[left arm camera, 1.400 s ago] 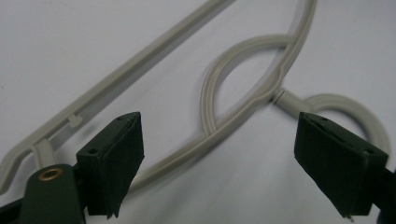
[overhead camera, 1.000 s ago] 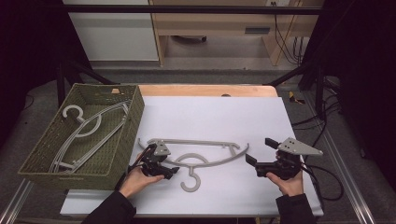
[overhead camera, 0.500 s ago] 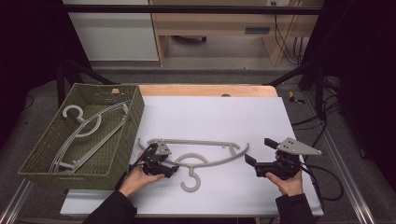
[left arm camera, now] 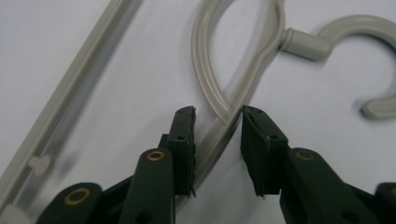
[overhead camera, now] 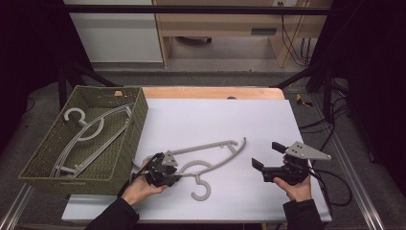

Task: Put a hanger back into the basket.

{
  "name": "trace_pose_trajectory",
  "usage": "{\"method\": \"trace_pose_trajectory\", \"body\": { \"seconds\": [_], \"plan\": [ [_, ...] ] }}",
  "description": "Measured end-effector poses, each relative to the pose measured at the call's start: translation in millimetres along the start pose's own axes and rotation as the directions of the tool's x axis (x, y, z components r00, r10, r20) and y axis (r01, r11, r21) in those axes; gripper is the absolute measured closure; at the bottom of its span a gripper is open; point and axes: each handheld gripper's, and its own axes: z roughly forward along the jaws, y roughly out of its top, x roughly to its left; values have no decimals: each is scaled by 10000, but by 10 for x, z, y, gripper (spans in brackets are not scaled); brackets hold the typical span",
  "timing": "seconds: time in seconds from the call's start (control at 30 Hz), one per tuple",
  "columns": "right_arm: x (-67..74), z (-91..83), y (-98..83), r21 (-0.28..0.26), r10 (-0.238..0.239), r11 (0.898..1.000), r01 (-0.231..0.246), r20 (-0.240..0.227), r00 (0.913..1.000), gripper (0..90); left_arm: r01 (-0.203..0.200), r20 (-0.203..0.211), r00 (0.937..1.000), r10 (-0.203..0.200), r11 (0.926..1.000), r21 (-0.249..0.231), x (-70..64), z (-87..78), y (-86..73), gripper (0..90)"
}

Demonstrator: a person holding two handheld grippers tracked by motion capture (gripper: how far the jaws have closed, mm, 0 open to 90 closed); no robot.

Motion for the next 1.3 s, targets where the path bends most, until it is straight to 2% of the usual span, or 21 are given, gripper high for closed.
{"method": "trace_pose_trajectory", "body": {
  "seconds": [0.2, 0.3, 0.37, 0.5, 0.57, 0.67, 0.7, 0.73, 0.8, 0.87, 0.93, 1.1, 1.17, 1.3],
  "plan": [
    [-14, -21, 4, -49, -68, 10000, 68, -23, 10000, 41, -455, 263, 9987, 448, 9986, 270, -122, -31, 9, 744],
    [-11, -27, 8, -66, -28, 10000, 27, -25, 10000, 41, -526, 358, 9980, 518, 9984, 190, -192, -32, 23, 779],
    [-12, -26, 9, -88, 0, 10000, 0, -19, 10000, 40, -453, 480, 9978, 447, 9989, 108, -234, -17, 43, 799],
    [-12, -25, 10, -94, -1, 10000, 0, -38, 10000, 40, -175, 275, 9995, 179, 9998, -127, -311, 42, 103, 810],
    [-17, -22, 6, -56, -87, 9999, 86, -39, 10000, 40, 196, 281, 9994, -187, 9993, -328, -322, 77, 121, 810],
    [-11, -13, 4, -30, -52, 10000, 52, -44, 10000, 40, 301, 374, 9989, -287, 9988, -380, -307, 81, 121, 804],
    [-11, -13, 4, -7, -54, 10000, 54, -48, 10000, 40, 281, 384, 9989, -270, 9991, -303, -304, 76, 121, 800],
    [-9, -12, 4, -10, -21, 10000, 21, -30, 10000, 40, 75, 412, 9991, -68, 9999, -149, -290, 57, 121, 775],
    [-13, -17, 4, -14, -68, 10000, 68, -29, 10000, 40, 42, 496, 9988, -48, 9999, 125, -271, 19, 115, 721],
    [-18, -27, 6, -37, -88, 10000, 88, -37, 10000, 40, -209, 435, 9989, 193, 9991, 358, -263, -25, 98, 689],
    [-14, -32, 8, -76, -11, 10000, 11, -32, 10000, 40, -159, 531, 9985, 133, 9987, 477, -246, -69, 75, 678],
    [-18, -42, 11, -95, 9, 10000, -9, -12, 10000, 39, -242, 490, 9986, 201, 9961, 845, -226, -138, -2, 680],
    [-18, -44, 12, -82, 6, 10000, -7, -28, 10000, 39, -429, 482, 9981, 376, 9926, 1138, -232, -159, -58, 681],
    [-19, -41, 9, -36, -23, 10000, 23, -60, 10000, 39, -396, 532, 9980, 334, 9919, 1209, -214, -169, -103, 708]
  ]
}}
